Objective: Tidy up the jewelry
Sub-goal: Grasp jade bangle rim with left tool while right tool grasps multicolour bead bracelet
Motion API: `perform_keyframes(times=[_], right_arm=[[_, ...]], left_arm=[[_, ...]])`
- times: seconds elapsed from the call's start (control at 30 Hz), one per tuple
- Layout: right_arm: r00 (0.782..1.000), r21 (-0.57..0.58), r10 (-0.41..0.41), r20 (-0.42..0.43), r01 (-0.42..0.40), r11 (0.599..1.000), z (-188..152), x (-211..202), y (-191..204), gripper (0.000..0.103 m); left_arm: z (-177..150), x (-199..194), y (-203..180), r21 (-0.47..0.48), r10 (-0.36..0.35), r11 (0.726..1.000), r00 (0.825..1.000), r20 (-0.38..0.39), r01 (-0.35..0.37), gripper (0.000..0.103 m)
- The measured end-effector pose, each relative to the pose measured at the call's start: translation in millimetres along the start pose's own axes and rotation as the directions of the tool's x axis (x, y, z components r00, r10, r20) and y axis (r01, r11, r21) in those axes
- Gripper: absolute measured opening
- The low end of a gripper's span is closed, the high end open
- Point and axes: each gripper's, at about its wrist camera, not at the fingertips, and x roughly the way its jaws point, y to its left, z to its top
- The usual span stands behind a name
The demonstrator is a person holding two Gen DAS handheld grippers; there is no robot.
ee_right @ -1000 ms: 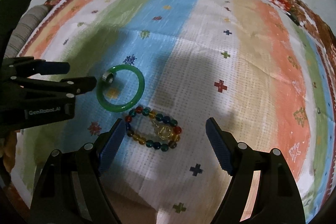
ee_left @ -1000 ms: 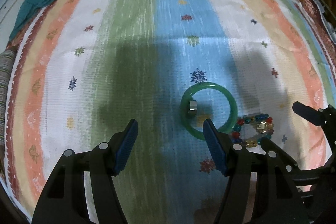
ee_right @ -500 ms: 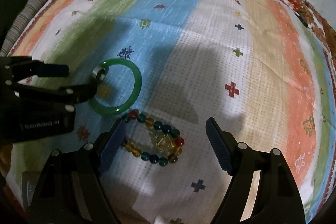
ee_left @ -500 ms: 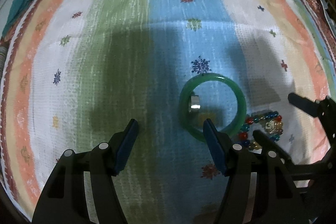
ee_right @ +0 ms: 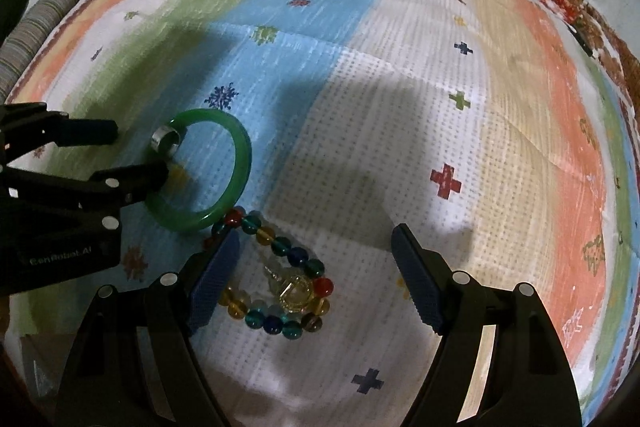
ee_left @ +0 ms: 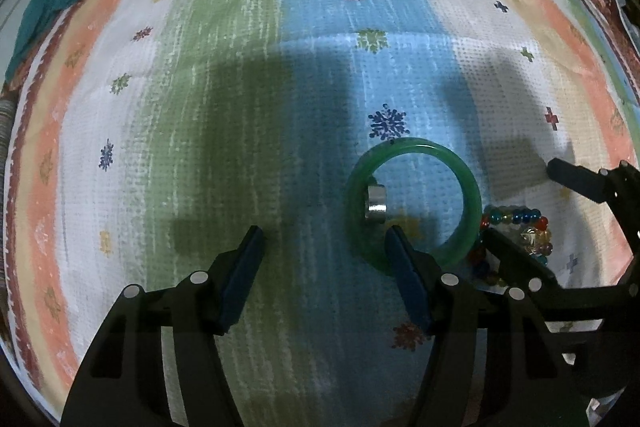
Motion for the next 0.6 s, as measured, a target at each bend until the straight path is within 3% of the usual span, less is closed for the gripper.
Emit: perform_keyframes(times=[0.1, 0.17, 0.27, 0.3, 0.37, 0.6], right_arm=[[1.0, 0.02, 0.0, 0.015, 0.0, 1.0, 2.2, -0.6, -4.7, 0.065], [1.0, 0.029, 0.002, 0.02, -0.003, 1.0, 3.5, -1.6, -5.5, 0.055], [1.0, 0.038, -0.001, 0.028, 0.0, 0.999, 4.0, -2.5, -6.2, 0.041], [1.0, 0.041, -0.002, 0.031, 0.001, 0.999, 3.9, -3.0, -5.8, 0.037], [0.999, 0.059, -0.012, 0.041, 0.009, 0.998, 4.4, -3.0, -10.1, 0.014], [0.999, 0.088, -0.014, 0.05, 0.01, 0.996, 3.2, -3.3, -16.0, 0.011]], left_arm=[[0.1, -0.9, 2.8, -0.011, 0.007, 1.0, 1.0, 0.006, -0.007, 0.042], [1.7, -0.8, 7.2, -0.021, 0.012, 1.0, 1.0, 0.007, -0.012, 0.023], [2.0, -0.6, 10.9, -0.029, 0.01, 1.0, 1.0, 0.009, -0.009, 0.009], [1.9, -0.9, 11.2, -0.028, 0.006, 1.0, 1.0, 0.01, -0.006, 0.007], [1.9, -1.2, 10.6, -0.025, 0.008, 1.0, 1.0, 0.013, -0.007, 0.007], [6.1, -5.9, 19.9, -0.032, -0.004, 0.999, 1.0, 0.023, 0.005, 0.007]])
